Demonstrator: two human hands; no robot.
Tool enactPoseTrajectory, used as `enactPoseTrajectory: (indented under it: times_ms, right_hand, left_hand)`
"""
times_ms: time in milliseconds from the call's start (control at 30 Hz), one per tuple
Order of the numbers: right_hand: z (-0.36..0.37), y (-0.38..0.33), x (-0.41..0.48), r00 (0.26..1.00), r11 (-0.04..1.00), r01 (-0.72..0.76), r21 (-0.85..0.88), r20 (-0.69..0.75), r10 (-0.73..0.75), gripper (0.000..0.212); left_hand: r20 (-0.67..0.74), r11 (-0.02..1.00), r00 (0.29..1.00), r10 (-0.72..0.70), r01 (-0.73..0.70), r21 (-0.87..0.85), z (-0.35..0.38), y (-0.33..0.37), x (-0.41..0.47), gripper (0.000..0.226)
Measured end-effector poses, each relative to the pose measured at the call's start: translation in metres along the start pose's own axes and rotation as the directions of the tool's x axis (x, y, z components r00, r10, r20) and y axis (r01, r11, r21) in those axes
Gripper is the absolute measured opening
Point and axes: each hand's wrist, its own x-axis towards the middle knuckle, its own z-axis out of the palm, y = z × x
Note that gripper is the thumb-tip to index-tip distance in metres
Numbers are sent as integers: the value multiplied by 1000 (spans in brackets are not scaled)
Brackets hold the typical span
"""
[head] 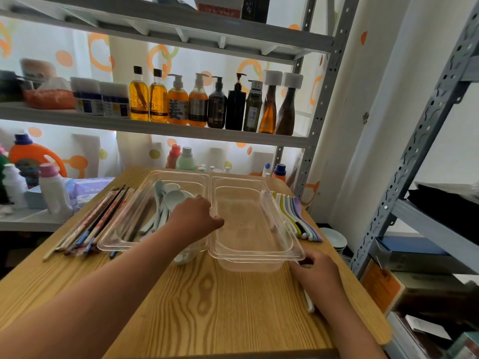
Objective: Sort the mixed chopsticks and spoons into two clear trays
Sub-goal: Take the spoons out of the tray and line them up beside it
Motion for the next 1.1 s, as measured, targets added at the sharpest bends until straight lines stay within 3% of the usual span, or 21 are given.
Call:
enactPoseTrajectory:
  times_ms: [300,467,767,867,1100]
  right_hand:
    - [-26,-8,3,973,959,-169,226,195,125,51]
    - [-36,-16,16,989,990,-109,92,110,98,61]
    - [-4,-66,26,996,991,88,105,22,-91,40]
    - [26,-93,34,974,973,200,116,88,-210,35]
    - [89,-137,49,940,962,266,61,203,-273,29]
  left_hand:
    - [-7,1000,1000,-20,20,15,-3,-3,2,54]
    - [-60,997,996,-61,58,-55,-12,-10,6,41]
    - [-61,988,990,-128,122,-99,-39,-50,20,31]
    - [-36,982,986,-161,156,-111,-41,-65,27,30]
    - [89,986,982,-165,166,-3,-18,-70,29,30]
